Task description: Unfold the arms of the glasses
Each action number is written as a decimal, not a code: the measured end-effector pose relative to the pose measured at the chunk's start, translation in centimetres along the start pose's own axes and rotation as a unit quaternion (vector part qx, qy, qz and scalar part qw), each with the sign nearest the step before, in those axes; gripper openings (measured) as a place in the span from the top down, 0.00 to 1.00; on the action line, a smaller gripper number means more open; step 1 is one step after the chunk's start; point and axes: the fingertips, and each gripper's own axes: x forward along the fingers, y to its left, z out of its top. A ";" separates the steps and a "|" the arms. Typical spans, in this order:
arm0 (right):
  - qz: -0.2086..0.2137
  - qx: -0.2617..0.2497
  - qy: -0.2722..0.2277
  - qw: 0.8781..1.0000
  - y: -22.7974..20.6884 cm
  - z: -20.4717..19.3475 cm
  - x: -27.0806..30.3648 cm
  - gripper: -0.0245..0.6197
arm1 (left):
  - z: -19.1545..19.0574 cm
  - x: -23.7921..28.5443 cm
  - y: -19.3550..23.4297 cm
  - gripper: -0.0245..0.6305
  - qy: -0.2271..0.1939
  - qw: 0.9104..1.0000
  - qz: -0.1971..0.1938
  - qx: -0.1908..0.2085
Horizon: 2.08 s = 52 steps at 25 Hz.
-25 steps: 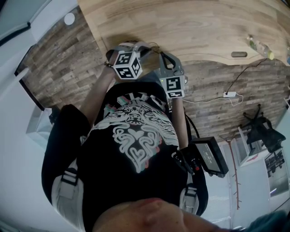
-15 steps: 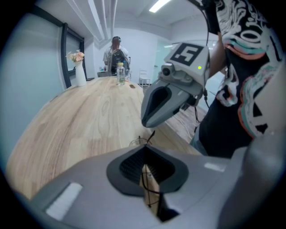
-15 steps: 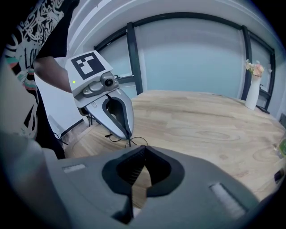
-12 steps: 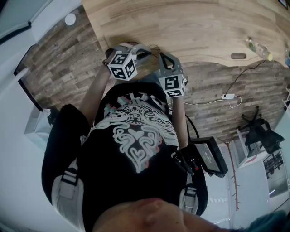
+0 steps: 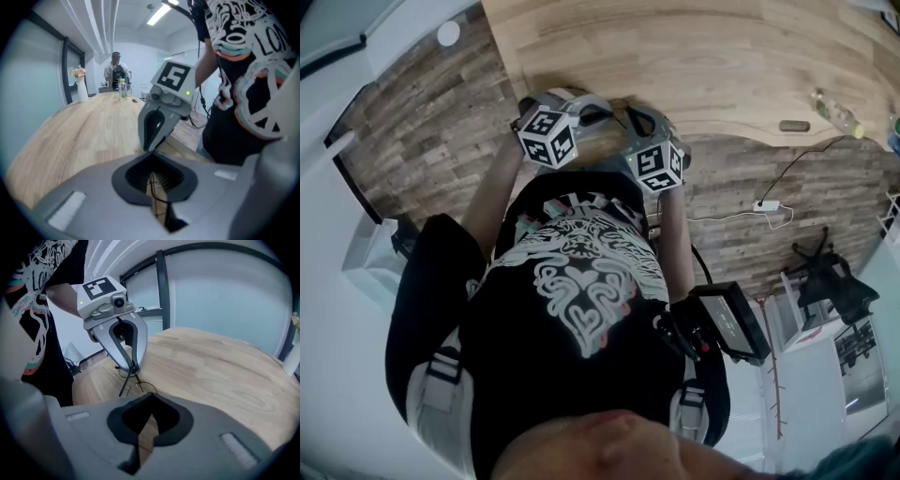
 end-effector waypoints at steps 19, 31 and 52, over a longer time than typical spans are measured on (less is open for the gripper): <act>-0.031 -0.046 0.030 0.998 0.8 0.6 1.0 0.96 | -1.8 -7.5 1.6 0.98 -0.080 0.978 0.181 -0.069; -0.044 -0.053 0.054 0.996 0.8 0.7 1.1 0.96 | -3.6 -9.6 1.5 0.98 -0.135 0.952 0.223 -0.160; 0.005 -0.077 0.021 0.997 2.0 3.9 1.2 0.96 | -1.9 -10.0 2.7 0.98 -0.167 0.950 0.223 -0.140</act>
